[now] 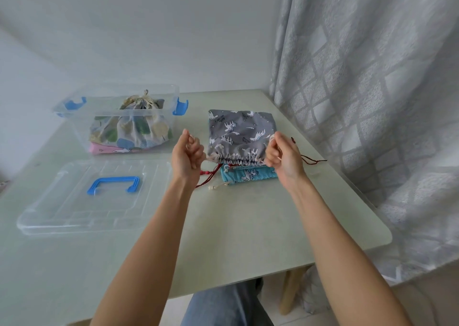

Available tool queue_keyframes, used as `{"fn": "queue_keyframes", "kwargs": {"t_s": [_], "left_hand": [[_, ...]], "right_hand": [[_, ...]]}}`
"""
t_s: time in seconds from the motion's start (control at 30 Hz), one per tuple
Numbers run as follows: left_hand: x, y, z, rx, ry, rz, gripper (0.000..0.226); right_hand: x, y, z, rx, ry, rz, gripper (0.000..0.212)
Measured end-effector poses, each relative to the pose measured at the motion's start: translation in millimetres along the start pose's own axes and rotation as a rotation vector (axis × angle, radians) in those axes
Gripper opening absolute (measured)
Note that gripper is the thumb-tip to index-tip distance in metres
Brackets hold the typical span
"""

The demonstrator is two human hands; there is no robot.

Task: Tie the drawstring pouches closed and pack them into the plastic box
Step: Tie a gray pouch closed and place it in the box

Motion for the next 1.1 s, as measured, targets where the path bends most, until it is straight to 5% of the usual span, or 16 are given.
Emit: {"fn": "queue_keyframes", "kwargs": {"t_s": [0.1, 0.43, 0.7, 0.8, 0.9, 1.1], "left_hand": [[2.1, -6.7, 8.6, 0.102, -0.362, -0.047, 0.037], [-7.8, -16.7, 40.2, 0.193, -0.975, -0.231, 0.034], [-16.0, 4.2, 40.5, 0.349, -0.867, -0.117, 0.034], [-26.2, 11.2, 40.0, 0.462, -0.938, -0.109, 0.028], [-38.5, 9.3, 44.3, 0.556, -1.123, -0.233, 0.024], [-70.9, 1.7, 32.7, 0.533, -1.376, -0.444, 0.020]], "right_hand": [[-6.2, -5.7, 7.9, -0.050, 0.185, -0.040, 0.037], [-8.1, -1.0, 23.1, -0.198, 0.923, 0.167, 0.038], [10.2, 4.9, 11.1, -0.086, 1.186, 0.073, 0.037], [33.7, 4.0, -14.6, 0.178, 0.911, -0.124, 0.049], [37.7, -11.5, -38.6, 0.231, 0.702, -0.182, 0.029], [11.9, -52.0, -60.8, 0.101, 1.319, -0.034, 0.027]]}}
Point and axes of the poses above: each hand's wrist, its own y-axis away from the middle knuckle, its own z-axis out of the back of the hand, x = y × z, the point moved 1 cm from there along -y, towards the middle knuckle, and after that the axes turned 12 degrees about -z, right-handed, at the moved point
